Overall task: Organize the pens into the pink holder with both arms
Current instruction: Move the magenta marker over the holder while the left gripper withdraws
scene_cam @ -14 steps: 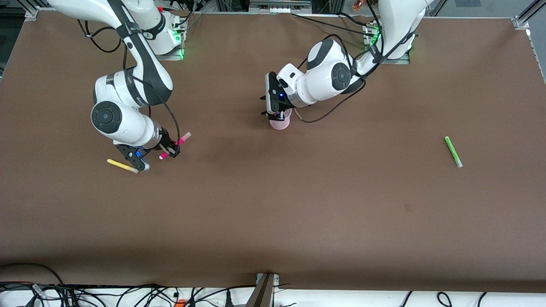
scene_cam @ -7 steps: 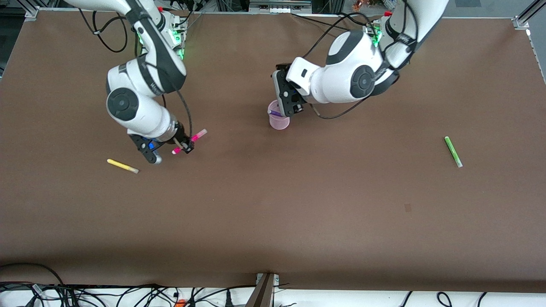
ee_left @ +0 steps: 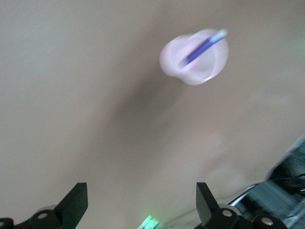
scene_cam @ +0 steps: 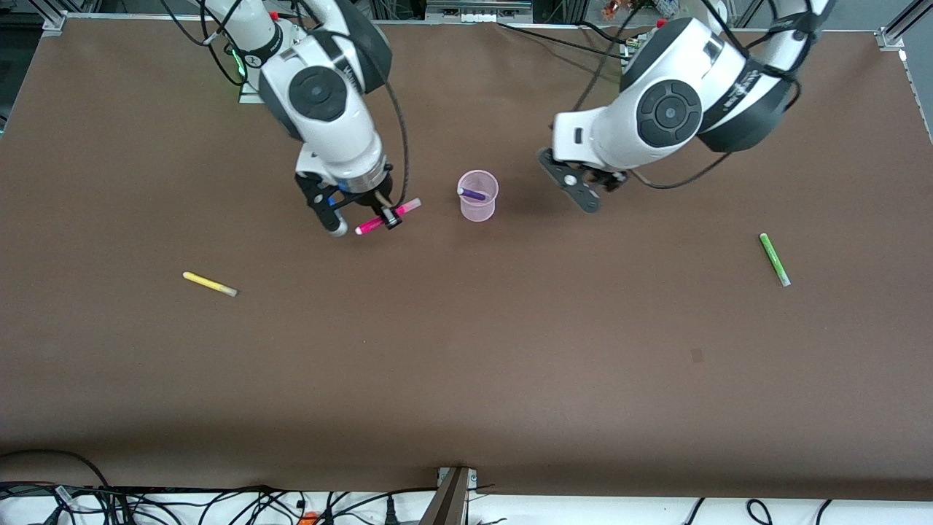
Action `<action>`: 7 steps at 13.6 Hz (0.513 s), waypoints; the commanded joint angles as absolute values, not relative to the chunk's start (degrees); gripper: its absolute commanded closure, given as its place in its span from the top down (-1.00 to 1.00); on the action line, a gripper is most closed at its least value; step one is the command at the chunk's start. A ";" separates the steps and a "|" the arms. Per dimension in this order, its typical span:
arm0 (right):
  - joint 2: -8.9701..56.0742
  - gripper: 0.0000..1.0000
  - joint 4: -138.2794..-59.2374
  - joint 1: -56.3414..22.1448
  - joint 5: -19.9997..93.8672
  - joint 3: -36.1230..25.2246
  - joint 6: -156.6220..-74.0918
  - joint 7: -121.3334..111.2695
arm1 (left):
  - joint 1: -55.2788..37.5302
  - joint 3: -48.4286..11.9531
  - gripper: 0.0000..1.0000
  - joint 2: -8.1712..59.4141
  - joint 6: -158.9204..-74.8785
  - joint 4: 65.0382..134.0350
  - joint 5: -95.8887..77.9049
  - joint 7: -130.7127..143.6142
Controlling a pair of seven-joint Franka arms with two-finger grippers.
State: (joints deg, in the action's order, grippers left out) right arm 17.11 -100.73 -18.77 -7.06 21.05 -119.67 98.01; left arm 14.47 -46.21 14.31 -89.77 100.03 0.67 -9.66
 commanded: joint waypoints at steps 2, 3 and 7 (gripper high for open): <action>20.12 -1.00 -97.04 -28.28 -18.07 20.57 -118.39 112.11 | 23.71 -46.14 1.00 12.21 -83.42 95.13 13.15 -8.79; 21.08 -1.00 -96.86 -30.65 -21.15 20.48 -118.39 115.28 | 25.73 -46.14 1.00 12.39 -82.97 92.40 15.18 -9.05; 25.74 -1.00 -95.46 -38.65 -33.20 20.22 -117.34 126.19 | 34.01 -44.49 1.00 14.94 -83.76 84.03 12.93 -9.76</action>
State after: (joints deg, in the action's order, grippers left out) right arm 22.50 -98.77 -35.23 -28.64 21.11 -119.61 122.10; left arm 31.91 -45.08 13.13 -85.01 87.75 13.68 -9.51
